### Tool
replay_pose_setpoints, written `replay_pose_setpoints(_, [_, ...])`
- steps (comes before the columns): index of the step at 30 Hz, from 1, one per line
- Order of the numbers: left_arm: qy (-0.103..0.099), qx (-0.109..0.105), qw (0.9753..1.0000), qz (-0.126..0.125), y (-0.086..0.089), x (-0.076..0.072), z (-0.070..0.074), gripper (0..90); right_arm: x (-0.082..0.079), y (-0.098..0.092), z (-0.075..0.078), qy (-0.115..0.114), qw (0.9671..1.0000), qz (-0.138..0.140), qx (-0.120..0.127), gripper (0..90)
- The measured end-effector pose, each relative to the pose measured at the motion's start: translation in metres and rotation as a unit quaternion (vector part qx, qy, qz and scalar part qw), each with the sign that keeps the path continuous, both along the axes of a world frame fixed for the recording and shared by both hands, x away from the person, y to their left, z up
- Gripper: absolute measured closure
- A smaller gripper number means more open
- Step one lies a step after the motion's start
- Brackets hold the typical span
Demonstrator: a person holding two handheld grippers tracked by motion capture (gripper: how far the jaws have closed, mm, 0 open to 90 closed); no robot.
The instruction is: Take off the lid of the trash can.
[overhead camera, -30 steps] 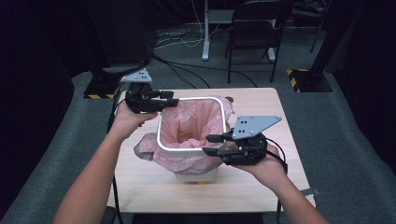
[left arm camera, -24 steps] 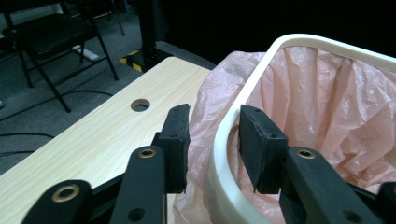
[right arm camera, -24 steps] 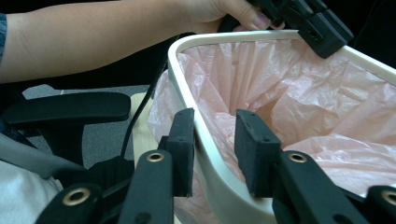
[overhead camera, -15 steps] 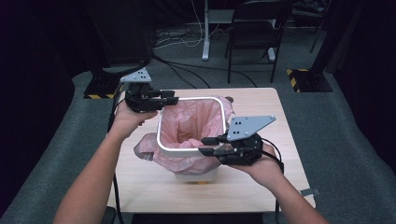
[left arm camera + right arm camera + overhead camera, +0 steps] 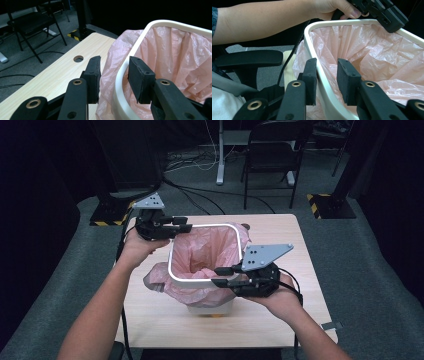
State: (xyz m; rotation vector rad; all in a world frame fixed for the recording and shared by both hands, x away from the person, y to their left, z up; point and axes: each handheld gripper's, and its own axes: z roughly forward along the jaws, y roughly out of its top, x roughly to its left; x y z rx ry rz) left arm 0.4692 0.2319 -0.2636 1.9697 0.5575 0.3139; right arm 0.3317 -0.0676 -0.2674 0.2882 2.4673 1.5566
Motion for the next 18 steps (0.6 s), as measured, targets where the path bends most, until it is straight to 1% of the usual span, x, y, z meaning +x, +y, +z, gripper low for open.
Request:
replay_pose_setpoints(6, [0.001, 0.005, 0.9999, -0.009, -0.002, -0.001, -0.003, 66.2, 0.001, 0.003, -0.003, 0.005, 1.0, 0.007, -0.004, 70.9])
replay_pose_setpoints(8, [0.002, 0.012, 0.9998, -0.013, -0.003, -0.001, -0.005, 68.8, 0.002, 0.004, -0.004, 0.006, 0.9999, 0.01, -0.004, 71.4])
replay_pose_setpoints(11, [0.003, 0.013, 0.9998, -0.018, -0.004, -0.001, -0.006, 73.1, 0.003, 0.006, -0.004, 0.007, 0.9998, 0.016, -0.006, 72.1])
replay_pose_setpoints(13, [0.004, 0.013, 0.9997, -0.019, -0.004, 0.0, -0.007, 73.4, 0.005, 0.009, -0.006, 0.01, 0.9995, 0.024, -0.017, 73.0])
replay_pose_setpoints(18, [0.005, 0.008, 0.9997, -0.021, -0.003, 0.0, -0.008, 73.7, 0.006, 0.011, -0.007, 0.011, 0.9992, 0.03, -0.023, 73.3])
